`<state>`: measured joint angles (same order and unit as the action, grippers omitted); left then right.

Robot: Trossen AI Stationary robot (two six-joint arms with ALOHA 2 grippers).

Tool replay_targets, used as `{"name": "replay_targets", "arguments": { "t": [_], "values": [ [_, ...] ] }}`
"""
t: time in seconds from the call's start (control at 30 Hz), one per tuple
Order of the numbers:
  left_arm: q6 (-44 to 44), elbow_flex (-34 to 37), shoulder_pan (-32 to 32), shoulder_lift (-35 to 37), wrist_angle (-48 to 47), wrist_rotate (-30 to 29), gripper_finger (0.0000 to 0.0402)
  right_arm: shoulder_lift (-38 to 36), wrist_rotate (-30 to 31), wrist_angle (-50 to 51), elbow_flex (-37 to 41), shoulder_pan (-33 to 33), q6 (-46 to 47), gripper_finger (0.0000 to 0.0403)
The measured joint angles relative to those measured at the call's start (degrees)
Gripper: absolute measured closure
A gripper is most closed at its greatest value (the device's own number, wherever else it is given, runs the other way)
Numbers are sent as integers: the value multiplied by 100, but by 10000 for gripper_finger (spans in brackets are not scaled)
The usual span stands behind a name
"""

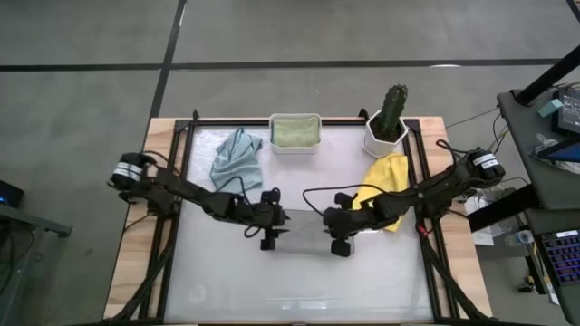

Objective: Fold microfiber towels
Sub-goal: Fold the gray cloth

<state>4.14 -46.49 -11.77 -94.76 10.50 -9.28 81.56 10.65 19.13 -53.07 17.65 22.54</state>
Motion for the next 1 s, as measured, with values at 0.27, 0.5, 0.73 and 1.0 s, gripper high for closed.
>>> {"name": "replay_targets", "arguments": {
  "t": [0.27,0.5,0.73,1.0],
  "values": [
    [2,-141,26,-719,191,-165,238,254,4,-142,333,-2,445,314],
    [135,-115,56,-875,191,-197,238,780,-3,120,467,-185,643,314],
    [543,-112,104,-896,-173,-370,238,1309,22,-174,434,-571,229,314],
    [1678,-97,192,-415,-2303,-529,238,1282,308,-707,140,-1193,-1256,314]
  ]
}}
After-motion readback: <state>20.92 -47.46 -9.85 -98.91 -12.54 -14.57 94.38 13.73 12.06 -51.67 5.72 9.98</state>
